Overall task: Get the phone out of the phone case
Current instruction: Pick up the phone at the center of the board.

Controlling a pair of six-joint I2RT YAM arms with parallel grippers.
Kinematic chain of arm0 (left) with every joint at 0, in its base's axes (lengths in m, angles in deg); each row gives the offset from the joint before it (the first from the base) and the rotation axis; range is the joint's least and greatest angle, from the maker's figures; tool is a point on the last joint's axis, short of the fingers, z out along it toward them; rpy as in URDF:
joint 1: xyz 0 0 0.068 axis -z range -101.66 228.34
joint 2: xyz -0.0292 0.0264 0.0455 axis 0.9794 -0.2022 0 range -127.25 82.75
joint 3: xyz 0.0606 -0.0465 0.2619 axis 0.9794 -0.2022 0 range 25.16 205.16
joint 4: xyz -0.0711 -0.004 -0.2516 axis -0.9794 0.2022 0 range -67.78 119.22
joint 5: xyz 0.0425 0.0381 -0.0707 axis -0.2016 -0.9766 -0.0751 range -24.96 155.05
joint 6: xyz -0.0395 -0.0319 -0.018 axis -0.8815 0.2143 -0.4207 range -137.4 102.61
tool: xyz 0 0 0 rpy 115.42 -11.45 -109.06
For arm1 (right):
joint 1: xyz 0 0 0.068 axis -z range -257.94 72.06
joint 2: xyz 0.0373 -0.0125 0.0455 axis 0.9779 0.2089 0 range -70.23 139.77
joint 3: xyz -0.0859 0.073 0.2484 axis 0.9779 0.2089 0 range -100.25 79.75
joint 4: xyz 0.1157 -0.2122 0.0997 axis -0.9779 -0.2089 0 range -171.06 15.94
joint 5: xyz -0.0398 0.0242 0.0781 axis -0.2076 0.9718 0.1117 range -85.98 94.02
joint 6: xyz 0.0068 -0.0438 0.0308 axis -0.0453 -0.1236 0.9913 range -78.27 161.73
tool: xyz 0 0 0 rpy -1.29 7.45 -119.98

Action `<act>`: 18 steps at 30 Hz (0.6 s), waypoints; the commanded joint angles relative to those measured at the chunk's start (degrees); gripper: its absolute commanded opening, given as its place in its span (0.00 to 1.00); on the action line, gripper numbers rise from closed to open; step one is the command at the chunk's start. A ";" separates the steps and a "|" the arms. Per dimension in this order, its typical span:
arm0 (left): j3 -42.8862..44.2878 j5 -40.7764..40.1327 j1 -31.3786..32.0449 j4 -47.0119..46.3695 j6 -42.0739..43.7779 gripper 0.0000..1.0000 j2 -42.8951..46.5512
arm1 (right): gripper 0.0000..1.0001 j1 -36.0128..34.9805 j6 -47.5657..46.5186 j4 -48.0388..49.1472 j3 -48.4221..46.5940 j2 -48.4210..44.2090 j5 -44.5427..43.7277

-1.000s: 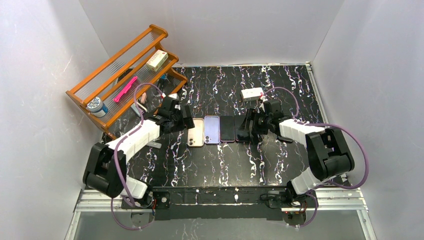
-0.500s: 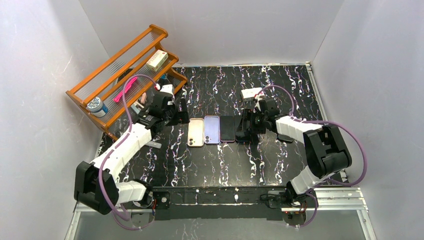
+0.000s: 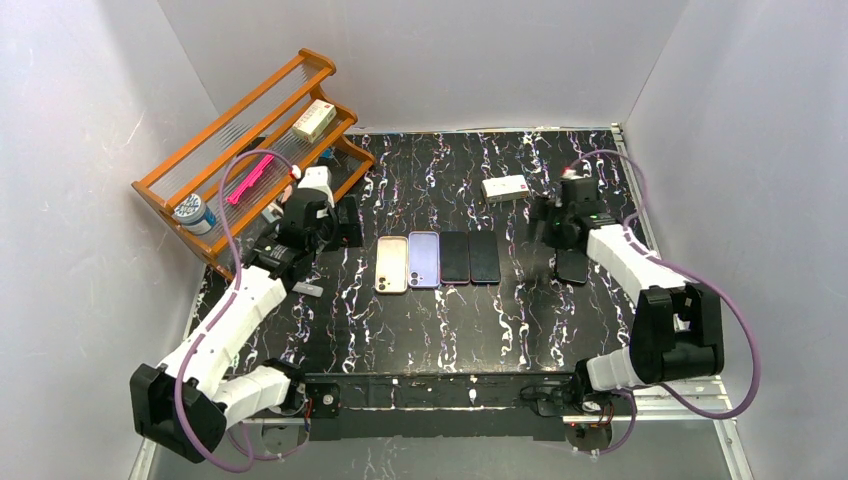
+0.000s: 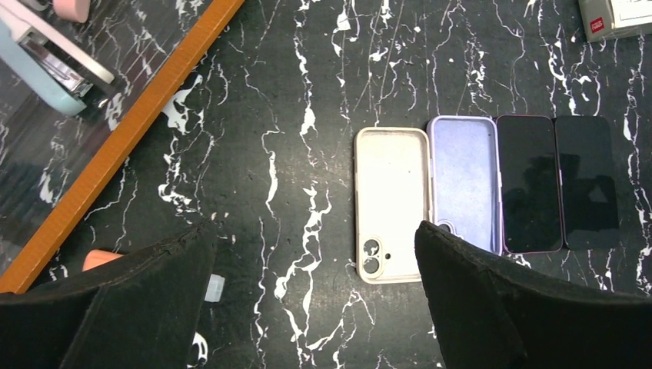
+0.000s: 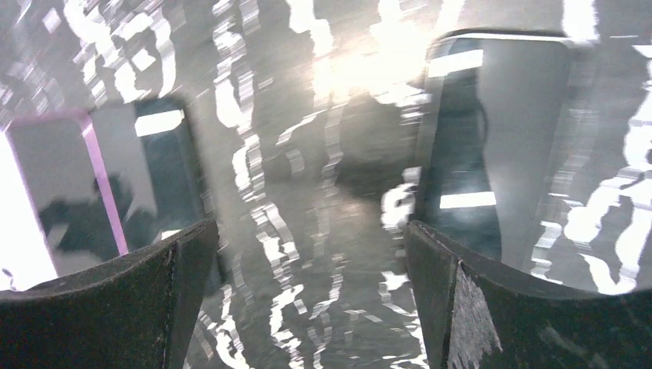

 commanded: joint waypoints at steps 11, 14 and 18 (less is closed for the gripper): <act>-2.11 -1.59 -2.30 1.55 1.54 0.98 4.62 | 0.99 17.18 2.85 -1.06 -3.80 5.08 -9.60; -2.34 -0.84 -2.39 1.52 1.31 0.98 4.58 | 0.99 17.23 1.75 -1.45 -5.28 8.99 -8.21; -2.44 -1.17 -2.39 1.48 1.25 0.98 4.75 | 0.99 17.18 0.32 -1.49 -6.39 12.21 -3.36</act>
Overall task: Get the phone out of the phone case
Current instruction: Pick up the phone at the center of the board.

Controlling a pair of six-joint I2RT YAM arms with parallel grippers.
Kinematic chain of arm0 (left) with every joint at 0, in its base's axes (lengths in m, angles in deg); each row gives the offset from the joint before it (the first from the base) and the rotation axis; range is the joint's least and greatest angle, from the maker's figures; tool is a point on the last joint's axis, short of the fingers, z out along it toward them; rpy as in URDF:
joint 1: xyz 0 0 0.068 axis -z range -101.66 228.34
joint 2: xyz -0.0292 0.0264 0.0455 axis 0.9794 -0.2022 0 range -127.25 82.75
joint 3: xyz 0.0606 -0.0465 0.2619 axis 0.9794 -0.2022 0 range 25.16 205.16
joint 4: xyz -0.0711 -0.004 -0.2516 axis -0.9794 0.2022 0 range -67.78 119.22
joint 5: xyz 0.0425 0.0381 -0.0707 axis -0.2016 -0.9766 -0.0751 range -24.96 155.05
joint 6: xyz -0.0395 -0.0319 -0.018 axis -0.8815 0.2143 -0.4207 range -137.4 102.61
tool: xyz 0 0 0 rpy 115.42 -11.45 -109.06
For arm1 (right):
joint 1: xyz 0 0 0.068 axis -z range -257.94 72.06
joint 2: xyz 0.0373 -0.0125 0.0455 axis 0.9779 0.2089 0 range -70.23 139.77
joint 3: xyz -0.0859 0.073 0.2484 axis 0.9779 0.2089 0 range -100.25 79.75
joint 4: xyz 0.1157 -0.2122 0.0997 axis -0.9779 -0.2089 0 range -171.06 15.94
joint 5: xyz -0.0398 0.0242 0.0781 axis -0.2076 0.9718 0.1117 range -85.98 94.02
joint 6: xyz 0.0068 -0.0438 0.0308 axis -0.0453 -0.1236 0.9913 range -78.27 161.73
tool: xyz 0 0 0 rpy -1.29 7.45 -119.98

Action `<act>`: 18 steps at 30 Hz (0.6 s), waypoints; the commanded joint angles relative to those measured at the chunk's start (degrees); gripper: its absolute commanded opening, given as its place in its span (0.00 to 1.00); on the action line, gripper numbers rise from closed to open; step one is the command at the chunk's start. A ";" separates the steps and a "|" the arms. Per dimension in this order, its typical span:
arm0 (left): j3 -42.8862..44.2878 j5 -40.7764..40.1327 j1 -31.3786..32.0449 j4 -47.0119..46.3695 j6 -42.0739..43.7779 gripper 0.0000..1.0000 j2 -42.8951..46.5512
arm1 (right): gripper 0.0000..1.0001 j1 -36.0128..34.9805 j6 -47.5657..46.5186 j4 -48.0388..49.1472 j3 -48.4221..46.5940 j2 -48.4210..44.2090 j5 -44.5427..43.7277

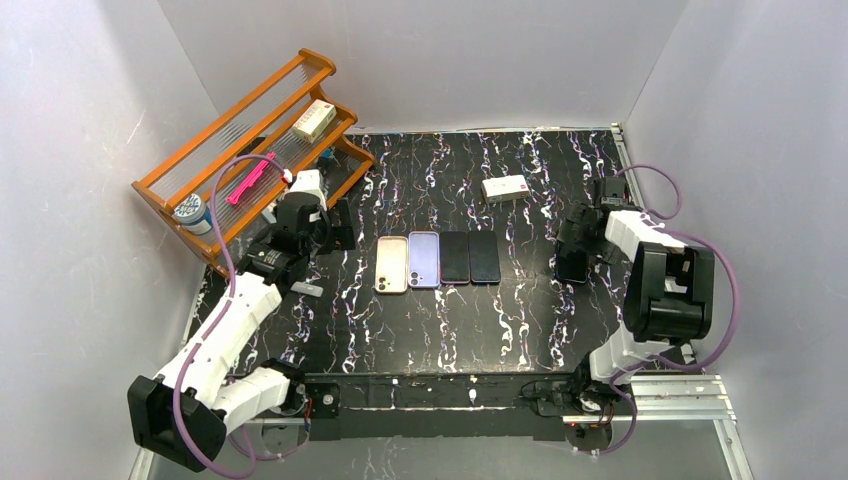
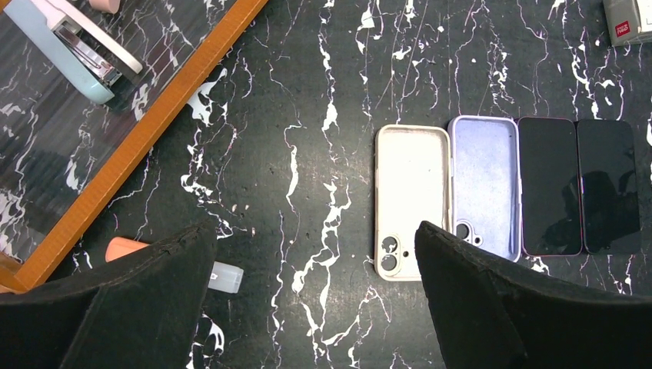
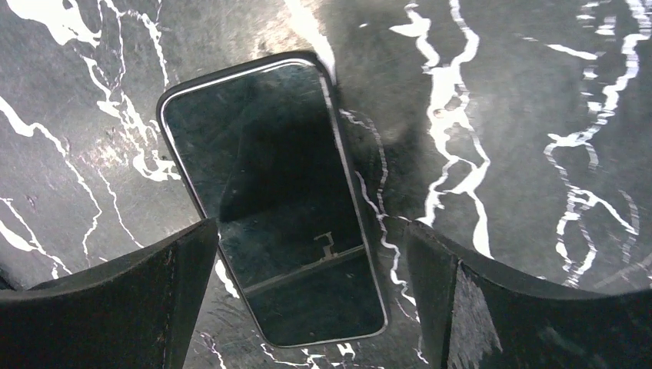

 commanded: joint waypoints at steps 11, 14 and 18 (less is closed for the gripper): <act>-0.73 0.90 -0.45 0.16 0.15 0.98 1.27 | 0.99 -2.18 -2.62 -1.35 -1.65 2.94 10.67; -0.83 1.34 -0.53 0.01 0.16 0.98 1.26 | 0.99 -3.42 -2.99 -2.91 -1.70 4.54 7.47; -1.02 1.50 -0.61 -0.22 0.01 0.98 1.00 | 0.99 -6.34 -3.55 -4.42 -2.45 6.39 2.85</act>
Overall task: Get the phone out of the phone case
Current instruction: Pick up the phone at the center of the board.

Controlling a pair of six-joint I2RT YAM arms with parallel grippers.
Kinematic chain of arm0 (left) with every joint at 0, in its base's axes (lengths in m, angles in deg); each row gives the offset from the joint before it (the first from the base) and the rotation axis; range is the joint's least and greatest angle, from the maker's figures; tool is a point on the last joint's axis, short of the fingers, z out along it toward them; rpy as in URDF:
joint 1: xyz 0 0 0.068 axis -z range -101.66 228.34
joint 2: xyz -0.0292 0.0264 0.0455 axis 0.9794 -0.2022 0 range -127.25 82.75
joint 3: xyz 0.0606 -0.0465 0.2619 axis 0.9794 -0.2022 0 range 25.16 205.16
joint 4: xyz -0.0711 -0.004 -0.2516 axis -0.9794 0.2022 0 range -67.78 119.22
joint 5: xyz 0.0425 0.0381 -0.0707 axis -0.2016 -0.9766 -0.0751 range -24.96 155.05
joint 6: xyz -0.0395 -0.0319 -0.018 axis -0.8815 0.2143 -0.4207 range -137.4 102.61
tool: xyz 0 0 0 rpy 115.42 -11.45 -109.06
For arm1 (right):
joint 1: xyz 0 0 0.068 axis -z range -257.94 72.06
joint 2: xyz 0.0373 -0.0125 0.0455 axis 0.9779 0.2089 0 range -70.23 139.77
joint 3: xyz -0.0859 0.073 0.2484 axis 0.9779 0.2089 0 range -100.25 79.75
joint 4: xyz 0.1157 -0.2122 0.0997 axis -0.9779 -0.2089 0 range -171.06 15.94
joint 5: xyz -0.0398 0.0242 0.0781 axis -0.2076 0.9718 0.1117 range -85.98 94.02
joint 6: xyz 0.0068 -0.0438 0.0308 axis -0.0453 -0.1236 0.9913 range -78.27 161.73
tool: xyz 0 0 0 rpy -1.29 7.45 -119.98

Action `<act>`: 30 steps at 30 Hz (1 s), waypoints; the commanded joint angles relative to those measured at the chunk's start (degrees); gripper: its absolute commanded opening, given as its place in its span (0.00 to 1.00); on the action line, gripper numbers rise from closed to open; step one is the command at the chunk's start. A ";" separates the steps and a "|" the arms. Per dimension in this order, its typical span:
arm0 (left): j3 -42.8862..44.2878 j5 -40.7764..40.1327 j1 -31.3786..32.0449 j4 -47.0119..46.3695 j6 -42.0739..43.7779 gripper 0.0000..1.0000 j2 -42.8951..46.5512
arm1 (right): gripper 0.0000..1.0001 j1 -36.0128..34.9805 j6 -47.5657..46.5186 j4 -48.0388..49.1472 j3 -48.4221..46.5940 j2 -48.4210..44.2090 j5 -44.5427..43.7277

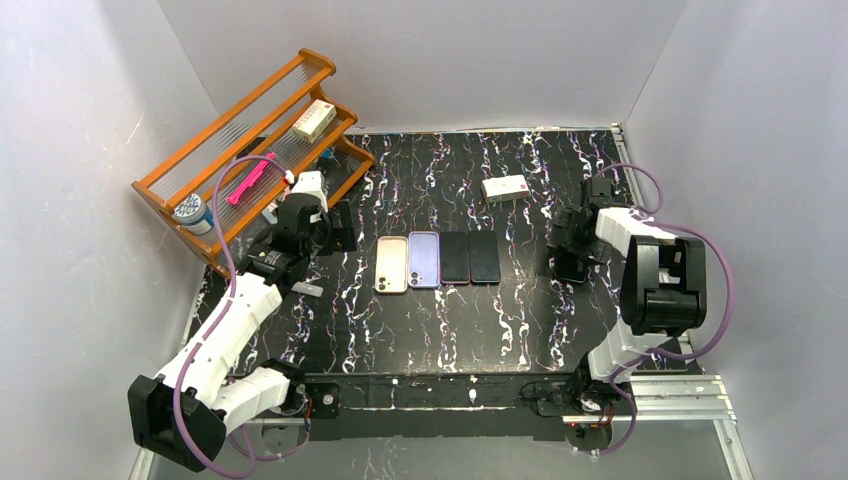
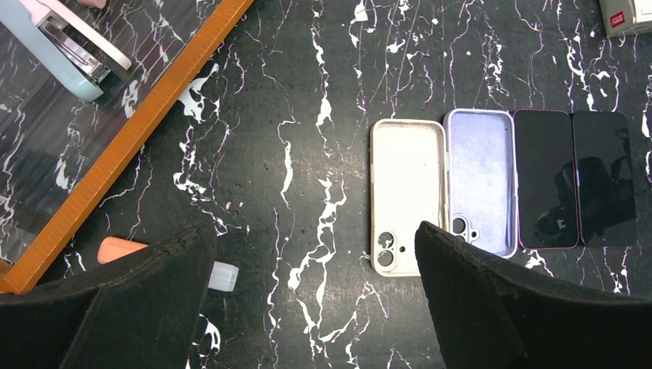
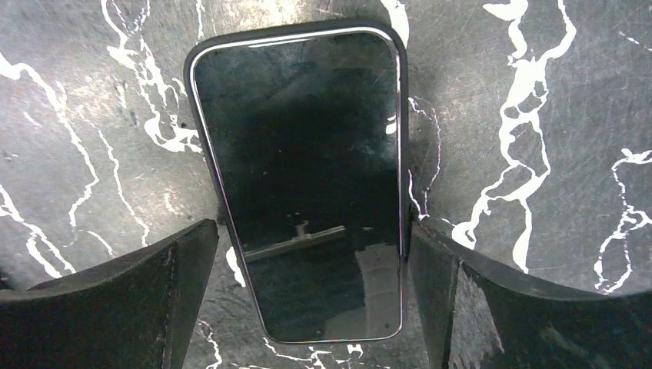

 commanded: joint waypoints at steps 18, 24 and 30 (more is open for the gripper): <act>-0.77 9.72 -0.96 -2.09 -0.90 0.98 -1.50 | 0.40 -6.28 1.64 1.53 1.50 -0.28 7.37; -1.54 19.72 -0.95 -4.96 -6.29 0.98 -2.48 | 0.22 -6.30 4.94 10.24 6.44 -8.05 15.28; -2.92 28.79 -0.66 -9.99 -12.58 0.98 -3.82 | 0.06 -6.56 8.33 19.41 12.34 -16.49 20.30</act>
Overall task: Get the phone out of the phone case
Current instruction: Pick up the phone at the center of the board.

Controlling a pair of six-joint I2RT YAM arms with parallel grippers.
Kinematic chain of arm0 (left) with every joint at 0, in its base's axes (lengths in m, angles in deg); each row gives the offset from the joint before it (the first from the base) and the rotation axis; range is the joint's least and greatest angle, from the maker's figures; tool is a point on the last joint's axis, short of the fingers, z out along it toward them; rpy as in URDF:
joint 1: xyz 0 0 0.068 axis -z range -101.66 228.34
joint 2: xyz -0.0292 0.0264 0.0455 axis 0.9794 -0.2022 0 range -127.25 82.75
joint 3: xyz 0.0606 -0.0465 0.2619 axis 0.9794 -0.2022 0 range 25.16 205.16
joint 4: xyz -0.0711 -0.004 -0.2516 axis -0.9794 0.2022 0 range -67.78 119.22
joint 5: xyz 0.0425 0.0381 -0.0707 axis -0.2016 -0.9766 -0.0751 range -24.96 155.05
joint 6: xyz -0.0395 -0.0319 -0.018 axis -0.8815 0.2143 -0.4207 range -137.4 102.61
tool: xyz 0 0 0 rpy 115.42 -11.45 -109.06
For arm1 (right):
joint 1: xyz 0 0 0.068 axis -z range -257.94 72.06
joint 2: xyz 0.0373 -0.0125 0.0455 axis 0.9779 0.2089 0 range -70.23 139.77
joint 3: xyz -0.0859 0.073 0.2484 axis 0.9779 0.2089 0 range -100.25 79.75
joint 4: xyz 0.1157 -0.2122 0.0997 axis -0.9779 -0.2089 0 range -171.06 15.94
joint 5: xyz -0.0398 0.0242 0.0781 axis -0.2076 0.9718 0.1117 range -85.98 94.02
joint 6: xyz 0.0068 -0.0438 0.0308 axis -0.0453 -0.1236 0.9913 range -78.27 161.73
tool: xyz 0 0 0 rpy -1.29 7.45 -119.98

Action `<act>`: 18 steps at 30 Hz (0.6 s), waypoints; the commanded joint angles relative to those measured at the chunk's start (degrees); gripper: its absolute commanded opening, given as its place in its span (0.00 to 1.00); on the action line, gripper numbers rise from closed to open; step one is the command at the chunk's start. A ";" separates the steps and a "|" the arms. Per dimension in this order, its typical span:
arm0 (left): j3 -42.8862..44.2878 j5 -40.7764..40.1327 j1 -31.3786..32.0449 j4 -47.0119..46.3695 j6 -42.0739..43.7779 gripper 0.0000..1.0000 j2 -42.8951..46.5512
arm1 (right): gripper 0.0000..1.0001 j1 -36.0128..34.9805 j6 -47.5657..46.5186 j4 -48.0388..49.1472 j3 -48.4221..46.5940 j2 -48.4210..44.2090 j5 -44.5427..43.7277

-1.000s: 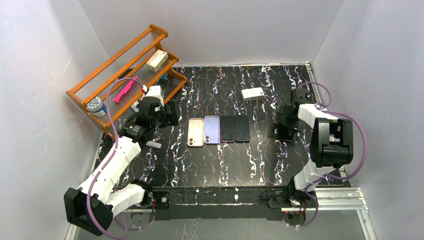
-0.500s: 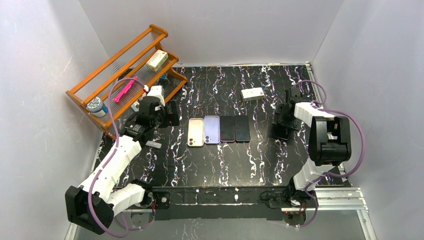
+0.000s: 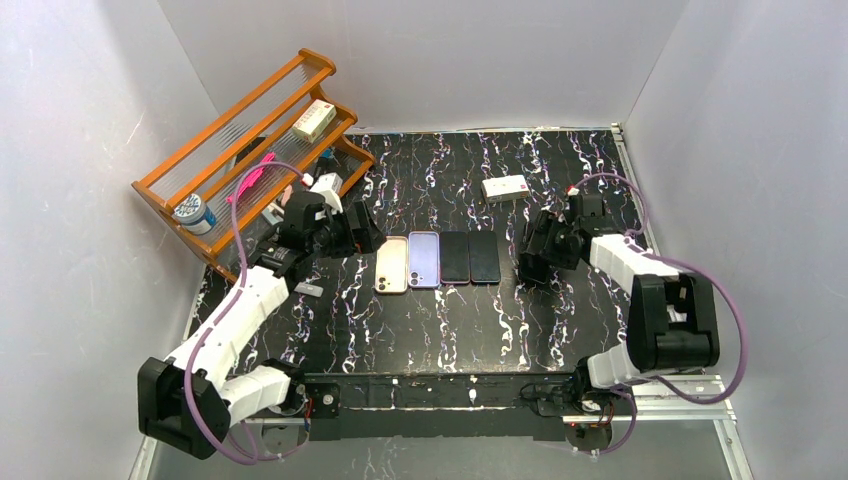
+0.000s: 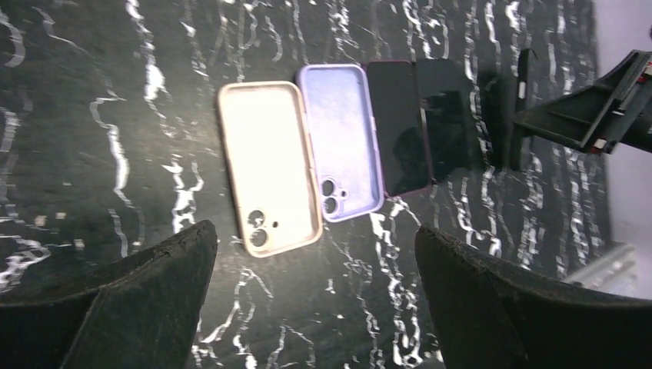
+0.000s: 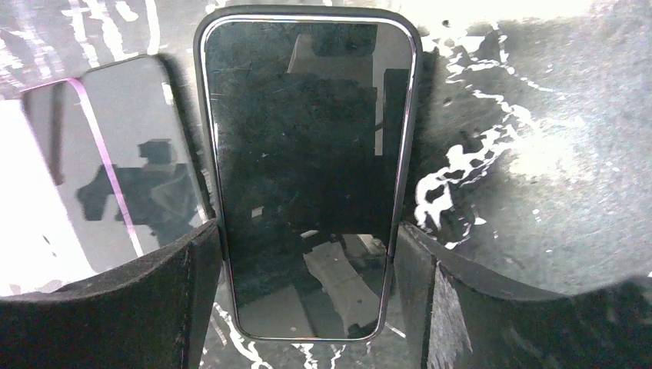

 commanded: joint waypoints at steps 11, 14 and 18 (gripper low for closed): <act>-2.36 10.10 5.64 -12.87 -14.51 0.98 -2.89 | 0.01 -7.72 4.77 17.47 5.91 -19.66 11.13; -2.50 9.31 7.33 -15.05 -16.32 0.98 -3.52 | 0.01 -10.76 5.30 18.71 6.15 -21.96 10.81; -2.29 8.15 9.91 -18.06 -17.63 0.98 -4.30 | 0.01 -16.43 5.36 20.75 6.18 -23.97 9.18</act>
